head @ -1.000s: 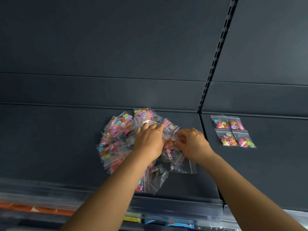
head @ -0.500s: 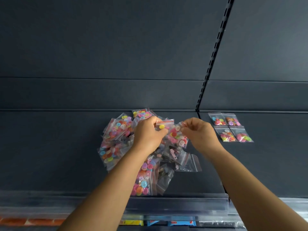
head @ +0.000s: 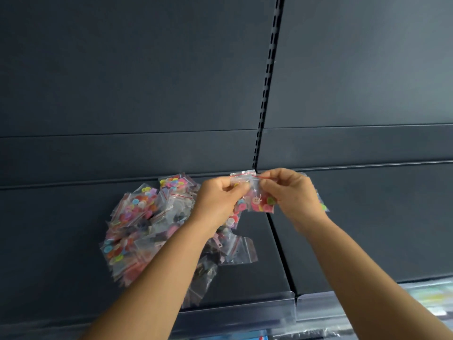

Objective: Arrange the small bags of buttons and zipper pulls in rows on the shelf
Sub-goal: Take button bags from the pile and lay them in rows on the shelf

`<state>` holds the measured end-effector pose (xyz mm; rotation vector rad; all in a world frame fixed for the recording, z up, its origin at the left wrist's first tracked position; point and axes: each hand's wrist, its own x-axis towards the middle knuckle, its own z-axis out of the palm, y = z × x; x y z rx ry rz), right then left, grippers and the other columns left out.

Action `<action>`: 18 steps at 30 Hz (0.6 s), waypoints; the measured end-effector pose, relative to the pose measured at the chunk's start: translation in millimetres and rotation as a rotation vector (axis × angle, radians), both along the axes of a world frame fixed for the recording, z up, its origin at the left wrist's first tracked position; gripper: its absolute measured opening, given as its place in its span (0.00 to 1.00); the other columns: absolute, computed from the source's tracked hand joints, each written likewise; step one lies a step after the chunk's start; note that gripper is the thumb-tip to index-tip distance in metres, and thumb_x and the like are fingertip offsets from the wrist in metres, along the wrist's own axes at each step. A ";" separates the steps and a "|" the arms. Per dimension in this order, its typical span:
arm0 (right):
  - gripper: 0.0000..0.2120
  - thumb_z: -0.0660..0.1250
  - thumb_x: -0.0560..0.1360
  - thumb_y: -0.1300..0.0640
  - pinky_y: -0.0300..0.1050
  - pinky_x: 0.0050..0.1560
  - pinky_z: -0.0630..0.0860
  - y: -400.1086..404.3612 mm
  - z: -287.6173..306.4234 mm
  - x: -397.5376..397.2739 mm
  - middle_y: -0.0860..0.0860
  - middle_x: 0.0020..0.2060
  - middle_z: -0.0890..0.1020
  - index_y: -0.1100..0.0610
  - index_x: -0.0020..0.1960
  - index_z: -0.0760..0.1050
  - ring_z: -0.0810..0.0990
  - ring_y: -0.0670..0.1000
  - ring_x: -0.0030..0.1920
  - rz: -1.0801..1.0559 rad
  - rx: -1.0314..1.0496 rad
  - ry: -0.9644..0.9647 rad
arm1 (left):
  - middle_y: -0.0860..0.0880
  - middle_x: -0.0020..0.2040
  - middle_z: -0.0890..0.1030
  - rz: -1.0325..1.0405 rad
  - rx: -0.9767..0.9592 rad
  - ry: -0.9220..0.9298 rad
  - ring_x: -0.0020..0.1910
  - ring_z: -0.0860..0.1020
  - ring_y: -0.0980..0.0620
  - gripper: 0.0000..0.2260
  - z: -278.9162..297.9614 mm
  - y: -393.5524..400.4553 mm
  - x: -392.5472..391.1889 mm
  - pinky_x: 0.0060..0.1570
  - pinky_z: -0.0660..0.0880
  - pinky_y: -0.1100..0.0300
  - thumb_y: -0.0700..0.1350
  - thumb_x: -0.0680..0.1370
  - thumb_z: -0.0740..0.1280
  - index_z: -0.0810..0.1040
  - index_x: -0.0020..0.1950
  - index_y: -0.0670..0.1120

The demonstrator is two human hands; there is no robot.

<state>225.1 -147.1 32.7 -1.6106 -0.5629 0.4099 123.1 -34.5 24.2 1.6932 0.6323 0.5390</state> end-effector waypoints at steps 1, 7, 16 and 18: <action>0.09 0.68 0.74 0.65 0.36 0.26 0.75 -4.8 -0.3 6.1 0.47 0.27 0.81 0.54 0.38 0.80 0.78 0.45 0.25 -0.005 -0.007 0.002 | 0.49 0.41 0.85 -0.011 -0.012 -0.002 0.38 0.79 0.55 0.04 0.6 -5.9 7.4 0.48 0.79 0.50 0.48 0.73 0.71 0.82 0.39 0.50; 0.05 0.70 0.72 0.63 0.36 0.29 0.77 -41.0 -0.7 57.9 0.46 0.31 0.84 0.54 0.42 0.80 0.81 0.44 0.29 0.006 -0.013 0.035 | 0.48 0.40 0.85 -0.002 -0.066 0.009 0.42 0.82 0.48 0.03 1.4 -43.6 62.8 0.50 0.77 0.45 0.43 0.73 0.69 0.82 0.41 0.47; 0.08 0.69 0.73 0.58 0.46 0.43 0.80 -100.3 -18.0 155.4 0.48 0.28 0.81 0.57 0.35 0.80 0.79 0.47 0.32 -0.017 -0.112 0.071 | 0.52 0.39 0.84 0.085 0.042 0.089 0.39 0.81 0.54 0.06 -3.0 -95.4 146.8 0.40 0.78 0.57 0.49 0.75 0.66 0.81 0.43 0.50; 0.09 0.69 0.73 0.57 0.50 0.44 0.79 -110.3 -21.5 177.6 0.48 0.27 0.80 0.56 0.35 0.79 0.78 0.48 0.32 -0.059 -0.146 0.035 | 0.52 0.38 0.82 0.100 0.132 0.132 0.37 0.78 0.55 0.06 -6.4 -99.3 161.6 0.39 0.75 0.59 0.49 0.77 0.65 0.80 0.44 0.49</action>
